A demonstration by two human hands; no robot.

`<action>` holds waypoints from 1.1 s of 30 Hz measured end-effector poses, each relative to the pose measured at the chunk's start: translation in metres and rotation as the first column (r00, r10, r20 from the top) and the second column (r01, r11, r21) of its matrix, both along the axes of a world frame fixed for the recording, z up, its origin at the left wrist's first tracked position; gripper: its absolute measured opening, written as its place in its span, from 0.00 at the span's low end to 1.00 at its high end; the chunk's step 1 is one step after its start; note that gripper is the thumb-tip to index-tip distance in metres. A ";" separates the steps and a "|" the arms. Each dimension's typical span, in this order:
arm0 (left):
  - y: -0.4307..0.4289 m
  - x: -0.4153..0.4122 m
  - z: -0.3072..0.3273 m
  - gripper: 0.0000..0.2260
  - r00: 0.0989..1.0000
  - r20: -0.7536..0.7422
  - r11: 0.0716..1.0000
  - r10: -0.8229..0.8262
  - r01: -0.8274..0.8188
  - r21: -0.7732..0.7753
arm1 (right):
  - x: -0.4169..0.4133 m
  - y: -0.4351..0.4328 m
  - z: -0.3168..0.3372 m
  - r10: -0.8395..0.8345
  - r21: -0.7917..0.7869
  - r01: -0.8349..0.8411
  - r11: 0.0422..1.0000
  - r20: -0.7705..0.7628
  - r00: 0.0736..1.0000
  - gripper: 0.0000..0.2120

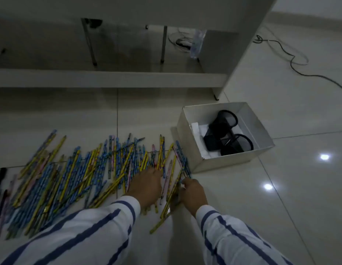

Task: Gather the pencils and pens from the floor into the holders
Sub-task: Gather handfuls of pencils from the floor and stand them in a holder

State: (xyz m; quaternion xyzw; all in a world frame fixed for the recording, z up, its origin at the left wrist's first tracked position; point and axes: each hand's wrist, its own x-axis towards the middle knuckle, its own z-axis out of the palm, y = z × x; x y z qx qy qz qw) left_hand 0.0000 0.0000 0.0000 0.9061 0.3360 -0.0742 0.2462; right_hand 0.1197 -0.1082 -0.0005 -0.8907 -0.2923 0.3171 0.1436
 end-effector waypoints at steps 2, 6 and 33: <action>-0.002 0.003 -0.004 0.19 1.000 -0.013 1.000 -0.007 0.007 -0.019 | 0.006 -0.007 -0.002 -0.011 -0.071 0.011 0.997 0.008 1.000 0.14; -0.007 0.003 -0.014 0.20 0.994 -0.084 0.998 -0.064 0.061 -0.032 | 0.008 -0.010 -0.013 -0.029 -0.156 0.021 0.988 -0.049 0.998 0.14; -0.002 0.017 -0.042 0.29 0.994 -0.110 0.998 0.000 -0.006 -0.056 | 0.018 0.050 -0.042 0.080 -0.149 -0.072 0.986 0.042 0.996 0.23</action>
